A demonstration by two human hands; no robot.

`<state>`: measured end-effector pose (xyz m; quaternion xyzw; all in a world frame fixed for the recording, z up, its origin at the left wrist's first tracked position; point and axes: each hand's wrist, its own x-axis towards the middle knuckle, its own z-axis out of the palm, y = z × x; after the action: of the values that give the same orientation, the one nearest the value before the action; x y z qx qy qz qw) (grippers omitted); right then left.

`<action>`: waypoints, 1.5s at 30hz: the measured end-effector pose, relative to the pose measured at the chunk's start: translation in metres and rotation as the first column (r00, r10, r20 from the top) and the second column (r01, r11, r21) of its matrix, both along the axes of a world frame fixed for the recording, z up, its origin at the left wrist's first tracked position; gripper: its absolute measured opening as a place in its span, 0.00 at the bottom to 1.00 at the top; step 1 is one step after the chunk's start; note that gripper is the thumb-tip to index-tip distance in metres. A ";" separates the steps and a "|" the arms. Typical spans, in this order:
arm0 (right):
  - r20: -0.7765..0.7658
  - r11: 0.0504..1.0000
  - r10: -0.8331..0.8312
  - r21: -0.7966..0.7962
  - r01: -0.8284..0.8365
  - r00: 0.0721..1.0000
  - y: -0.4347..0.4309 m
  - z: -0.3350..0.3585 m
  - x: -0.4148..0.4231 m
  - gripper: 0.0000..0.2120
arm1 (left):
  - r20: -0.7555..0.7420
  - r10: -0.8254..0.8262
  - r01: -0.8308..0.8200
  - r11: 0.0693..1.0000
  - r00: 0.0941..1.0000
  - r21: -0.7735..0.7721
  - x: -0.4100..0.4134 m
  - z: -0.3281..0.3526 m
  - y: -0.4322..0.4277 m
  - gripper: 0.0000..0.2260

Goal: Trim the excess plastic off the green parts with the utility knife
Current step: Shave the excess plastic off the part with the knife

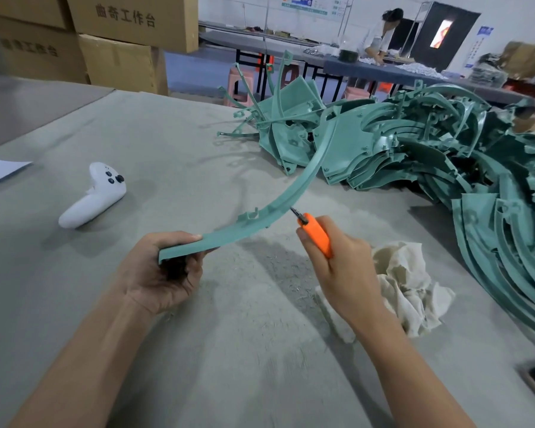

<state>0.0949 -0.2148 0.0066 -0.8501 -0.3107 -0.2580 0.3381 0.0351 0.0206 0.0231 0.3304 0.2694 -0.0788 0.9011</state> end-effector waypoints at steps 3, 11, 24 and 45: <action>-0.021 0.988 -0.049 0.144 0.051 0.999 -0.003 0.009 0.006 0.15 | 0.002 -0.014 0.014 1.000 1.000 0.012 -0.001 0.000 -0.001 0.02; 0.010 0.998 0.056 0.041 -0.056 0.998 0.011 -0.004 -0.008 0.16 | 0.026 0.004 -0.003 0.998 1.000 -0.060 0.000 -0.003 -0.002 0.13; -0.058 0.994 0.053 0.100 -0.047 0.997 0.020 -0.004 -0.011 0.16 | 0.068 0.015 -0.005 0.989 0.998 -0.148 0.000 -0.003 -0.006 0.13; -0.088 0.992 0.055 0.116 -0.045 0.995 0.044 -0.008 -0.030 0.16 | 0.161 0.063 -0.018 0.965 0.985 -0.261 0.001 -0.006 -0.009 0.48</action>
<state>0.0645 -0.1710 -0.0011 -0.8323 -0.3010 -0.2276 0.4060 0.0363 0.0117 0.0170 0.2097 0.1866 -0.0667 0.9575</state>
